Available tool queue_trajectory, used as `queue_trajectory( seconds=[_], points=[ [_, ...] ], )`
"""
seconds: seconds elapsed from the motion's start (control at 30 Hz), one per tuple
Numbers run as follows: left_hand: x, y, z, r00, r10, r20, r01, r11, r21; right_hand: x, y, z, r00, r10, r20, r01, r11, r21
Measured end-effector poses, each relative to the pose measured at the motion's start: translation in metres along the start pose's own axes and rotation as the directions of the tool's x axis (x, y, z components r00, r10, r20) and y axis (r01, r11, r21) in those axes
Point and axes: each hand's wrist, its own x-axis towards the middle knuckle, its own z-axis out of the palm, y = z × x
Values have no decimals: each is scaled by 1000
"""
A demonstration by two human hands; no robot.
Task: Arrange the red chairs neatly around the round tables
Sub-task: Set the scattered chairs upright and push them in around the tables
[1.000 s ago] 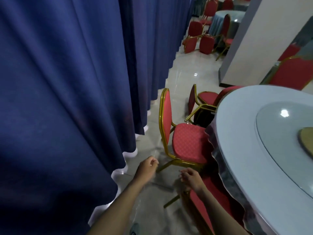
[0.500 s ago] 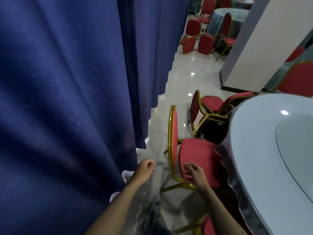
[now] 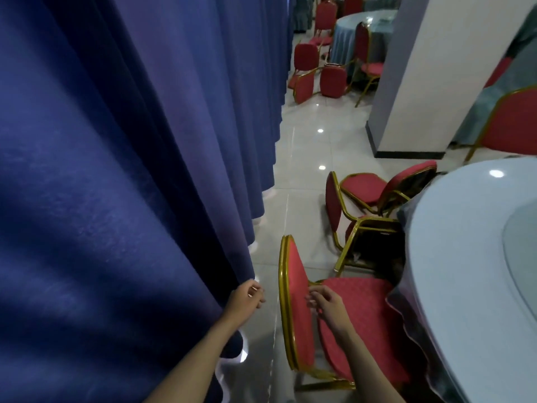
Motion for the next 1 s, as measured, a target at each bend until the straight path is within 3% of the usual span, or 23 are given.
queue_trajectory(
  seconds=[0.23,0.37,0.47,0.6,0.73,1.0],
  points=[
    [72,22,5,995,30,92,-28,999,-21,40,-4,7,996,23,-85,-17,998,66],
    [115,43,14,991,-24,133,25,1000,-6,58,4,17,989,51,-138,-49,999,19],
    [173,51,17,970,-18,244,5,998,55,78,8,24,983,55,-175,-65,997,-52],
    [250,64,14,949,-34,314,-6,992,125,104,-3,36,943,70,-327,-97,993,-69],
    [307,71,7,944,-140,299,129,990,56,132,-26,51,868,109,-484,-166,983,-76],
    [398,105,-40,935,-20,354,55,994,-89,216,-71,77,856,128,-501,-161,987,-23]
  ],
)
